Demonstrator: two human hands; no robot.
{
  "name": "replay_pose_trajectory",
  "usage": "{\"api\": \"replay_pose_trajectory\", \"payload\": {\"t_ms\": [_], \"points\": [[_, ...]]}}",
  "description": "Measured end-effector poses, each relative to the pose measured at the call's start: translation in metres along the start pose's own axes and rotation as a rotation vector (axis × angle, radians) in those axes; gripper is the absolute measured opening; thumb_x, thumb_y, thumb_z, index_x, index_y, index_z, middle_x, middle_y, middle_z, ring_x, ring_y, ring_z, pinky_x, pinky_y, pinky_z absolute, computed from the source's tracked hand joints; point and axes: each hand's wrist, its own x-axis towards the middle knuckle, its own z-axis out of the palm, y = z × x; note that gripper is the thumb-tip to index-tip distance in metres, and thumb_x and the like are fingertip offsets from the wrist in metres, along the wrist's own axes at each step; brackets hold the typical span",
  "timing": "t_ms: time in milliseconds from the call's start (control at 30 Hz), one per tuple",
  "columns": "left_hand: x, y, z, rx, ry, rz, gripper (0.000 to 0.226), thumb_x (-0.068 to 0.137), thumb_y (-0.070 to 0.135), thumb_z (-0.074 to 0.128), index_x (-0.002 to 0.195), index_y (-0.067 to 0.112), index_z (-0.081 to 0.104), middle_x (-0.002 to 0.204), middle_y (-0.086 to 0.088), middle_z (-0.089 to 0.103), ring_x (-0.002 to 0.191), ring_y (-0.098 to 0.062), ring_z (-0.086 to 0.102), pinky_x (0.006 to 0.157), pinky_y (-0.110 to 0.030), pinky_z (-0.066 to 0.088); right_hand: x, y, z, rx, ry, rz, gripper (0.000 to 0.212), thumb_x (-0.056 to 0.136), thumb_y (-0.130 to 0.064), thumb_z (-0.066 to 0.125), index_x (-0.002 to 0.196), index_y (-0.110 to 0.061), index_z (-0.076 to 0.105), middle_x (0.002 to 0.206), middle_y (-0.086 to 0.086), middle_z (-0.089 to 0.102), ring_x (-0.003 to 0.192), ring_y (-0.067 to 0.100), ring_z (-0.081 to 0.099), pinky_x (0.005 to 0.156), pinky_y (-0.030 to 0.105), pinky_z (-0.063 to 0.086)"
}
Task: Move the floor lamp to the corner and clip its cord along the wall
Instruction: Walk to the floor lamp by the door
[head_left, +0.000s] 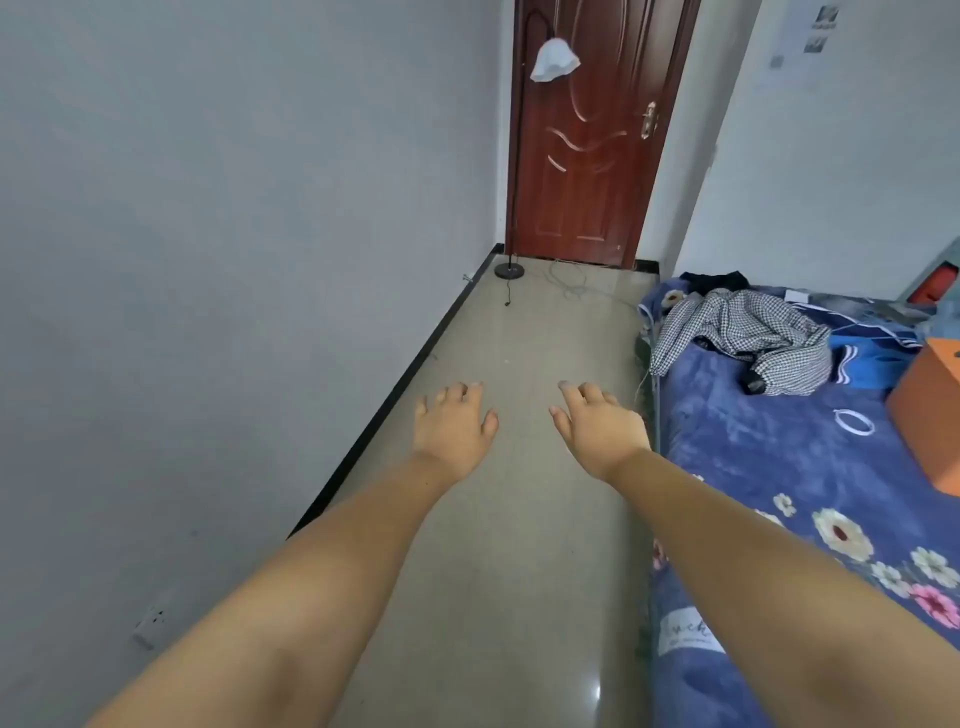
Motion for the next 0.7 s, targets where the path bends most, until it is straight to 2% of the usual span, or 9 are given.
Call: {"api": "replay_pose_trajectory", "payload": {"t_ms": [133,433,533,700], "points": [[0.05,0.012,0.01,0.0,0.01,0.011,0.051,0.097,0.037,0.032,0.142,0.014,0.032,0.14,-0.013,0.047,0.129,-0.031,0.04,0.112,-0.048,0.023,0.039,0.029,0.008,-0.011,0.006,0.01,0.047,0.101,-0.041,0.025,0.142,-0.018,0.032,0.134,0.009,0.048,0.115,0.03,0.05,0.071,0.038,0.048],[0.247,0.071,0.021,-0.004,0.038,0.028,0.049,0.097,0.035,0.031,0.141,0.013,0.032,0.14,-0.013,0.047,0.127,-0.032,0.042,0.113,-0.051,0.019,0.208,0.151,0.004,-0.045,0.049,-0.007,0.046,0.102,-0.041,0.027,0.14,-0.017,0.035,0.135,0.008,0.047,0.113,0.031,0.051,0.069,0.038,0.048],[0.306,0.083,0.022,0.002,0.044,0.023,0.049,0.097,0.036,0.03,0.14,0.013,0.033,0.14,-0.014,0.047,0.127,-0.032,0.042,0.113,-0.05,0.018,0.261,0.186,0.0,-0.047,0.052,0.008,0.045,0.102,-0.04,0.028,0.139,-0.016,0.037,0.136,0.01,0.046,0.113,0.033,0.051,0.065,0.037,0.042],[0.394,0.082,0.032,0.001,0.015,-0.015,0.046,0.097,0.037,0.028,0.136,0.014,0.04,0.135,-0.013,0.051,0.125,-0.032,0.044,0.114,-0.05,0.02,0.347,0.217,0.011,-0.038,-0.006,-0.016,0.044,0.102,-0.038,0.027,0.138,-0.015,0.037,0.136,0.011,0.046,0.114,0.033,0.051,0.075,0.039,0.047]]}}
